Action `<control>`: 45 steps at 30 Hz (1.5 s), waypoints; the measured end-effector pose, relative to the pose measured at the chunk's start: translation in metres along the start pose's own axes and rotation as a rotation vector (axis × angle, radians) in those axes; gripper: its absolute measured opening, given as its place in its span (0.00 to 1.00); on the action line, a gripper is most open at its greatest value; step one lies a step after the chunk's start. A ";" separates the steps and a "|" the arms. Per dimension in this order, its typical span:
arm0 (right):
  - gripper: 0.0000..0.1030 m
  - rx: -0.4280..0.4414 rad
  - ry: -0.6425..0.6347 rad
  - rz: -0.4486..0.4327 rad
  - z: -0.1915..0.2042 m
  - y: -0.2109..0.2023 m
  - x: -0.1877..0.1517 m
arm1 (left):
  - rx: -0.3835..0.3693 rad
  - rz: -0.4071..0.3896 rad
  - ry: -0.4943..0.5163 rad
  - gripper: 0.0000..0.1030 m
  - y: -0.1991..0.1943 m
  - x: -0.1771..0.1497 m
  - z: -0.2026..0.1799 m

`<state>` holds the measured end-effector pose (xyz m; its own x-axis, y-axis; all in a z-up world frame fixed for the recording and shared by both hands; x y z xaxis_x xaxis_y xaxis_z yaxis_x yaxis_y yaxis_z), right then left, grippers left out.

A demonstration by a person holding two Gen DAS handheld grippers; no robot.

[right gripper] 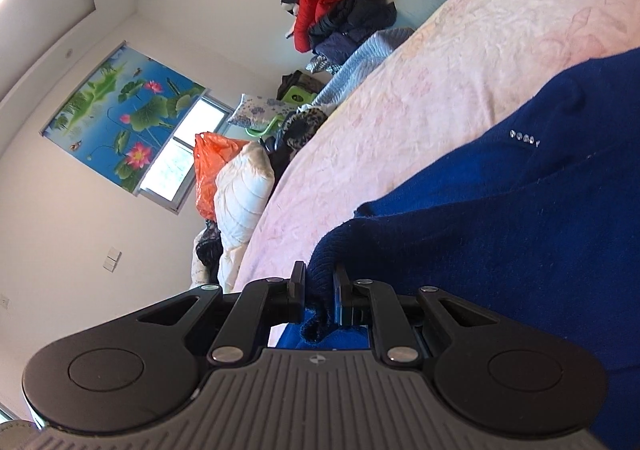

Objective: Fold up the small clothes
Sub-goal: 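Lift the held sleeve with the right gripper and carry it across the body, then lower the sleeve onto the body near the collar and open the right gripper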

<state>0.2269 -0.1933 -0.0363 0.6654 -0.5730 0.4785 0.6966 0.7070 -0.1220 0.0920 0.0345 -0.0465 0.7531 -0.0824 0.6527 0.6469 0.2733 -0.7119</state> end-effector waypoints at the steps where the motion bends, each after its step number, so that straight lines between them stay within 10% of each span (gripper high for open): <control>1: 0.16 -0.003 0.004 0.001 0.000 0.002 -0.001 | 0.000 0.002 -0.001 1.00 0.000 0.000 0.000; 26: 0.19 -0.039 0.003 0.177 -0.005 0.089 -0.034 | 0.015 0.024 -0.012 1.00 0.010 0.000 0.007; 32: 0.50 -0.016 0.021 0.220 -0.008 0.098 -0.039 | 0.017 0.027 -0.014 1.00 0.009 0.000 0.006; 45: 0.55 -0.018 0.007 0.239 0.002 0.088 -0.048 | 0.044 0.017 -0.059 1.00 0.000 0.000 0.028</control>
<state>0.2555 -0.1026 -0.0682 0.8135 -0.3931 0.4285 0.5238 0.8155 -0.2463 0.0885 0.0618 -0.0391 0.7547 -0.0213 0.6557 0.6274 0.3157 -0.7119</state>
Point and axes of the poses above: each gripper's, at about its wrist camera, not at the fingertips, and y roughly the way its jaws point, z to its left, x to its top, the point moved 2 cm from there along y, roughly the way its jaws point, and after that the axes turned 12 degrees about x, right-handed, at the moved point
